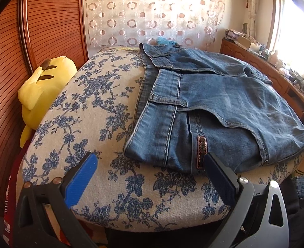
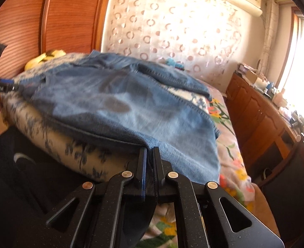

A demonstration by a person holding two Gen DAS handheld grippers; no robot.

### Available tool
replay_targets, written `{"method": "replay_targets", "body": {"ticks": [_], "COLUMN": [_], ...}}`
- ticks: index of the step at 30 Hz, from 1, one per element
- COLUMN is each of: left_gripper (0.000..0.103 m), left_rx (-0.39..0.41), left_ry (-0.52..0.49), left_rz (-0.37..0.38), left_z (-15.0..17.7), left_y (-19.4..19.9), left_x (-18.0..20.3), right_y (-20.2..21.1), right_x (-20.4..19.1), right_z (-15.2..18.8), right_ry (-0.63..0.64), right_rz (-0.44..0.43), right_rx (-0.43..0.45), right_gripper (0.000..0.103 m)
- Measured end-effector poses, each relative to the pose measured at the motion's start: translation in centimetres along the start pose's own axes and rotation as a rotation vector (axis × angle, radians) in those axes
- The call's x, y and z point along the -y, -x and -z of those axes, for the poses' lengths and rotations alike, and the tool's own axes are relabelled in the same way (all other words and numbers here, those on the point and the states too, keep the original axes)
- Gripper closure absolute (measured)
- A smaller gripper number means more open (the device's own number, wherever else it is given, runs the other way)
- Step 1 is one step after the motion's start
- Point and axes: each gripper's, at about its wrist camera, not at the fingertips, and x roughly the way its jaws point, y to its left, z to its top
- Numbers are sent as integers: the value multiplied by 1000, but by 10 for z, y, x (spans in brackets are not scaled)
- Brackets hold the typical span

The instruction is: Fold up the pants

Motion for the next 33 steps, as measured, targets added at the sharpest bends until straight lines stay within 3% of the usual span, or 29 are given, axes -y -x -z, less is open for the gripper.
{"method": "replay_targets", "body": {"ticks": [2, 12, 17, 20, 22, 33], "left_gripper": [5, 50, 59, 83, 92, 99], "left_rx": [7, 14, -9, -22, -19, 112], "left_ry": [7, 63, 70, 75, 61, 55], "left_rz": [11, 46, 63, 74, 72, 125], "left_z": [-2, -12, -10, -11, -10, -32], "left_y": [0, -9, -17, -17, -14, 45], "left_x": [-3, -25, -22, -21, -20, -14], "right_y": [-2, -8, -7, -7, -7, 16], "right_x": [1, 4, 5, 7, 9, 22], "right_z": [-6, -23, -28, -28, -28, -49], "right_ry": [-24, -56, -51, -58, -67, -79], "right_rz": [-2, -5, -4, -8, -11, -23], "right_rx": [11, 34, 36, 27, 22, 69], "right_gripper": [101, 101, 101, 101, 101, 101]}}
